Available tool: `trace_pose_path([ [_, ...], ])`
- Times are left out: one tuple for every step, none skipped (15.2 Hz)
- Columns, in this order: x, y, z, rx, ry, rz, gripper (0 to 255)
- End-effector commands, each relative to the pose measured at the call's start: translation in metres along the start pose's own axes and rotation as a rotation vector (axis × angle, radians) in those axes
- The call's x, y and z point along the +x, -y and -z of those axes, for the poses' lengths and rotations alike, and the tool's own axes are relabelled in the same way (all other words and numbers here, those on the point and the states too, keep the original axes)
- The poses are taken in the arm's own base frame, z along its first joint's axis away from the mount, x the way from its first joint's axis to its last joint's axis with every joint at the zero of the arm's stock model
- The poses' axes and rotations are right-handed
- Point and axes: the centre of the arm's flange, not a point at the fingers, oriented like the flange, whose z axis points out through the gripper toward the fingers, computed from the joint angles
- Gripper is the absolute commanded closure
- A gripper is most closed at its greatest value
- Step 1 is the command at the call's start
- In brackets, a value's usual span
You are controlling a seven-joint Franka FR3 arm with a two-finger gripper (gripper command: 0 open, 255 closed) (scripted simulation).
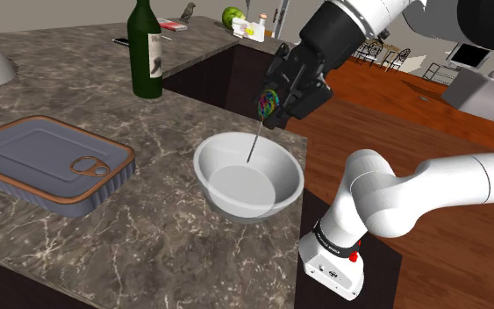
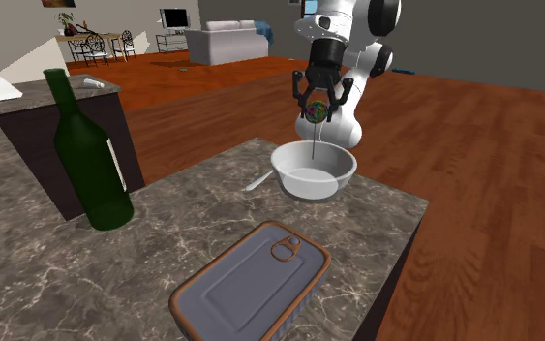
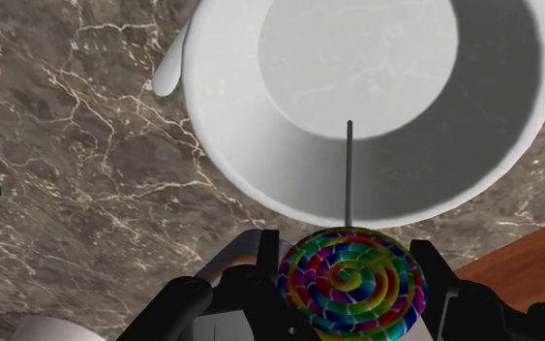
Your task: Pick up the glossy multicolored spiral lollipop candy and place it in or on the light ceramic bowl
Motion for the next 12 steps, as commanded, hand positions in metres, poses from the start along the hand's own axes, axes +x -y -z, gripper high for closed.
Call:
trace_pose_path([
  [-0.001,0.0,-0.001,0.0,0.0,0.0,255],
  [-0.001,0.0,-0.001,0.0,0.0,0.0,255],
  [-0.001,0.0,-0.001,0.0,0.0,0.0,255],
  [-0.001,0.0,-0.001,0.0,0.0,0.0,255],
  [-0.001,0.0,-0.001,0.0,0.0,0.0,255],
  [-0.001,0.0,-0.001,0.0,0.0,0.0,0],
  [-0.001,0.0,-0.001,0.0,0.0,0.0,0],
  [-0.001,0.0,-0.001,0.0,0.0,0.0,0],
  [-0.001,0.0,-0.001,0.0,0.0,0.0,0],
  [-0.001,0.0,-0.001,0.0,0.0,0.0,0],
  [-0.001,0.0,-0.001,0.0,0.0,0.0,0],
  [-0.001,0.0,0.012,0.0,0.0,0.0,0],
])
